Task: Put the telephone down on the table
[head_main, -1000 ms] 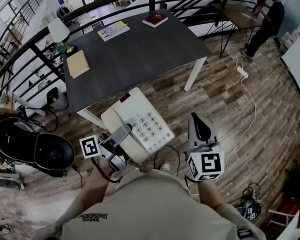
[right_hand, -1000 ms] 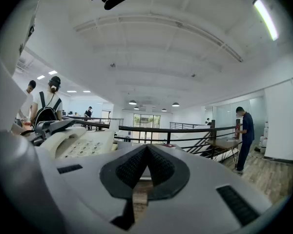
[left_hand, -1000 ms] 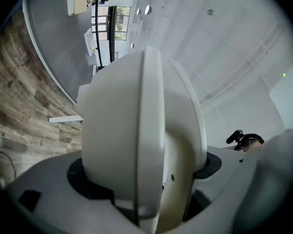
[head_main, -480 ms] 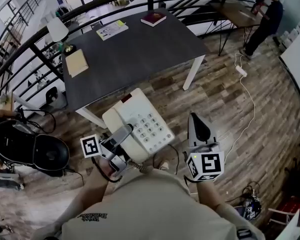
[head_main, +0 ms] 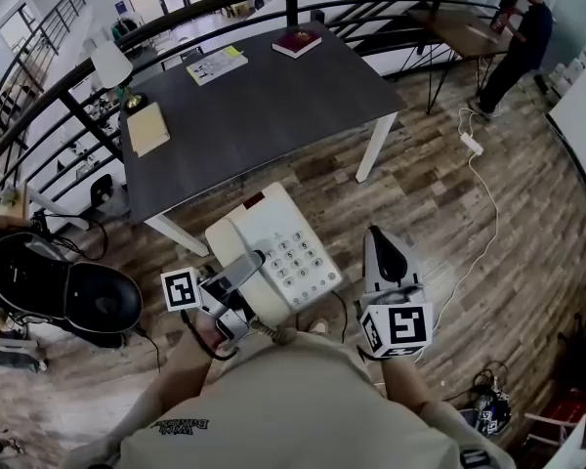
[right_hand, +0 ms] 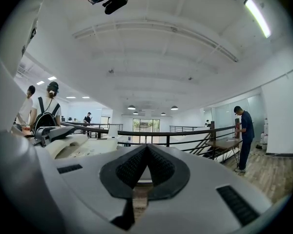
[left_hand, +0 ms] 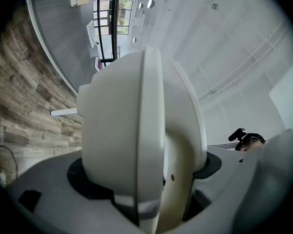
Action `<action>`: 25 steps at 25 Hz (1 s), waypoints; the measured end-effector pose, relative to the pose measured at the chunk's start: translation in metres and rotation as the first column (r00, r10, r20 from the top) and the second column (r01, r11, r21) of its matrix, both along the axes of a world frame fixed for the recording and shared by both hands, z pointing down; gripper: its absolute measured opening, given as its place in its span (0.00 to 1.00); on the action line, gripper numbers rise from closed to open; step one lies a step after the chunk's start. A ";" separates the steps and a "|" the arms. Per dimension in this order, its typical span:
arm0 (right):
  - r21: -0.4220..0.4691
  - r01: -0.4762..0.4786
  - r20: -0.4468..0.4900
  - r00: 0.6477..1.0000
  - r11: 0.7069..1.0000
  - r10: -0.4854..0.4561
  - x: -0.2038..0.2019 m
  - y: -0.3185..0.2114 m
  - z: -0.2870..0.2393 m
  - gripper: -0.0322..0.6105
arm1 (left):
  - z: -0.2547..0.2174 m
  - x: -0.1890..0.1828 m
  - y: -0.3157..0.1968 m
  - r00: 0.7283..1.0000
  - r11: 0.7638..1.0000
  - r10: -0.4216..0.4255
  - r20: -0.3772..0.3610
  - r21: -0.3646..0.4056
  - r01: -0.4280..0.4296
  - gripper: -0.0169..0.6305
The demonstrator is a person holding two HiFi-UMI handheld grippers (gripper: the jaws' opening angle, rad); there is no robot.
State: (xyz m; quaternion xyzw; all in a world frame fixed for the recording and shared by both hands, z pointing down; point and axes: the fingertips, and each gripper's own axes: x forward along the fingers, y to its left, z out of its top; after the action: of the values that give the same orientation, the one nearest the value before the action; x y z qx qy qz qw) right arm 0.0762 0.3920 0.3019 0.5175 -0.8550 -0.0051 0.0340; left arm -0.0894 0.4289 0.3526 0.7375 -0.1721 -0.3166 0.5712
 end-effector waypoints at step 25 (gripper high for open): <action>0.030 0.068 0.066 0.995 0.997 -0.070 0.053 -0.029 0.006 0.05 | -0.011 0.082 -0.033 1.000 0.997 0.018 0.006 0.077 -0.019 0.73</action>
State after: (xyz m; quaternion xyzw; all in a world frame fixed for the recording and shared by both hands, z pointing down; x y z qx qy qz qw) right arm 0.1296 0.3632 0.3081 0.4878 -0.8729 -0.0007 -0.0018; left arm -0.0078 0.3961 0.3419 0.7614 -0.1543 -0.3159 0.5447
